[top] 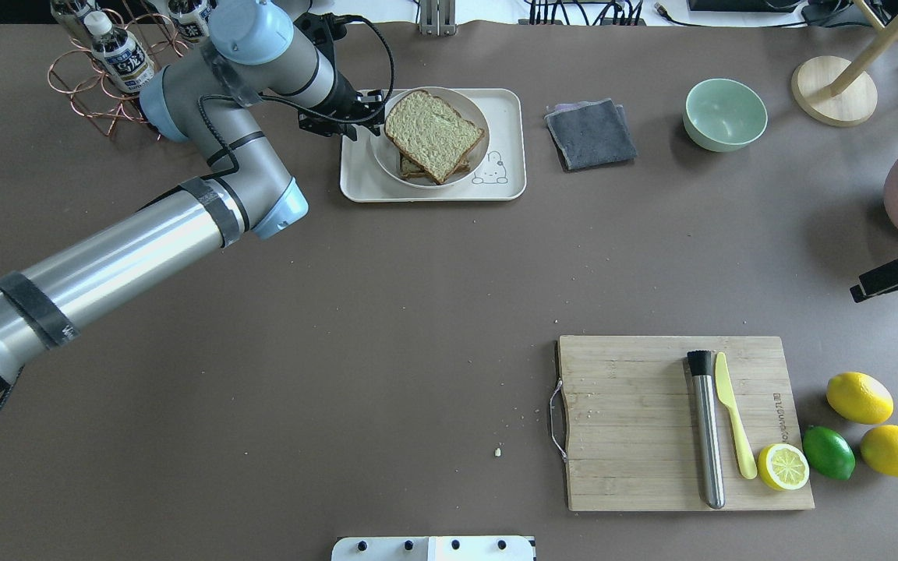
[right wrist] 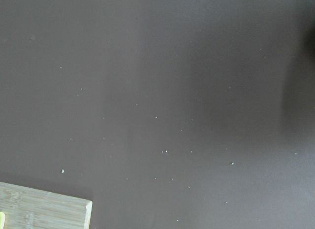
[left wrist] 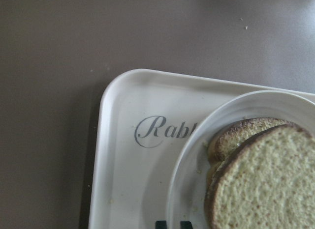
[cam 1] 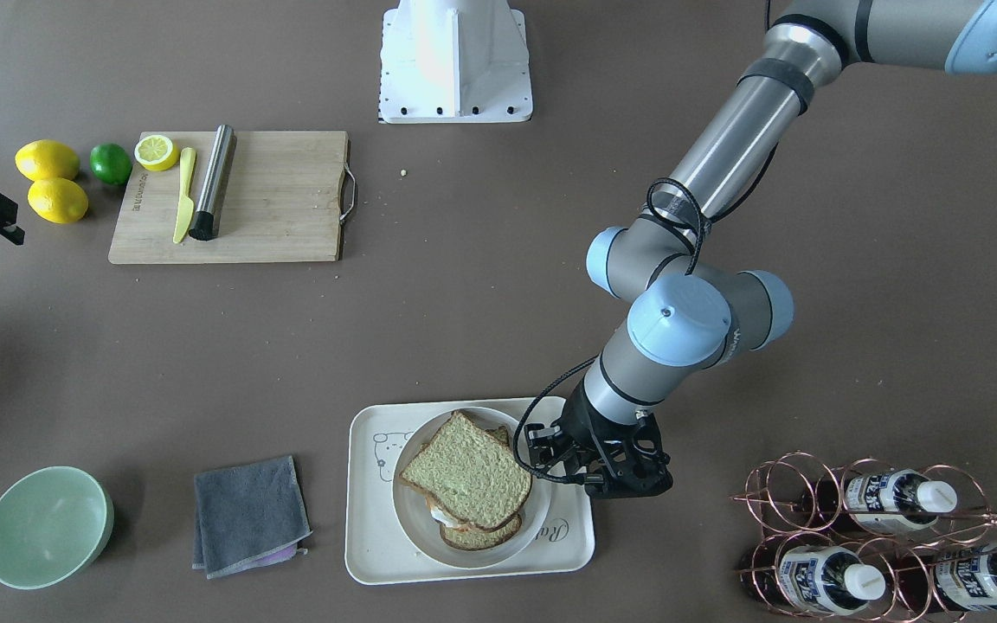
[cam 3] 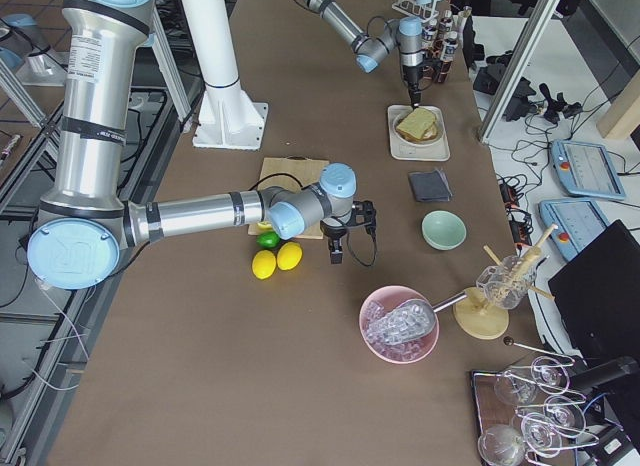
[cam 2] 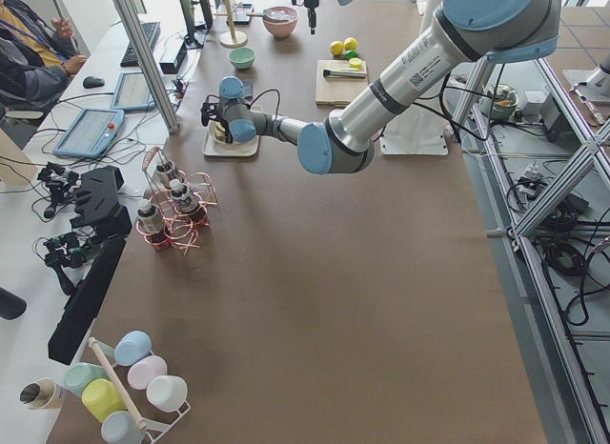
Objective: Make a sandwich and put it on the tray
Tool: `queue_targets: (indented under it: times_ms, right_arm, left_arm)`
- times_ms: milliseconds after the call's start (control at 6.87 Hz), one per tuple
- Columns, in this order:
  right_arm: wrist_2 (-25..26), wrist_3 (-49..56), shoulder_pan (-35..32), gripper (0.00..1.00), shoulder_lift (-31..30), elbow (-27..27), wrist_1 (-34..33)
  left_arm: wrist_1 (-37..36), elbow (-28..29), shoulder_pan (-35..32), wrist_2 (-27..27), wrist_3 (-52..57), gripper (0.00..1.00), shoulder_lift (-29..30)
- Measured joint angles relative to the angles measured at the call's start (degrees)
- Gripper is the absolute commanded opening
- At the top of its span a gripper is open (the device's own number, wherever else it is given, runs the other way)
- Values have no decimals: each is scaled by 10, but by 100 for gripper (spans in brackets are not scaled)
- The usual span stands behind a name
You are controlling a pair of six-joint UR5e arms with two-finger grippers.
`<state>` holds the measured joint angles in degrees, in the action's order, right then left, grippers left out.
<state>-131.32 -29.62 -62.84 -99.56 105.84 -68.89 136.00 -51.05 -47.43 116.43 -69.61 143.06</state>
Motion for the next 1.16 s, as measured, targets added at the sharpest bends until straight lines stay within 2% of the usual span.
queue_targets:
  times_ms: [291, 437, 728, 873, 1019, 1165]
  right_arm:
    - [0, 1, -1, 100, 2, 0, 1]
    - [1, 3, -4, 100, 2, 0, 0]
    - [5, 21, -18, 100, 0, -2, -3]
    - [7, 39, -28, 100, 0, -3, -12]
    - [9, 74, -45, 100, -1, -3, -31]
    - [10, 137, -76, 100, -3, -4, -66]
  left_arm:
    - [-42, -140, -16, 18, 4, 50, -108]
    - [-79, -218, -36, 45, 27, 52, -167]
    - [-176, -372, -92, 93, 145, 56, -296]
    - [-233, -435, -118, 104, 200, 58, -347]
    - [-286, -496, -149, 110, 274, 66, -406]
    - [-327, -538, -189, 123, 375, 66, -463]
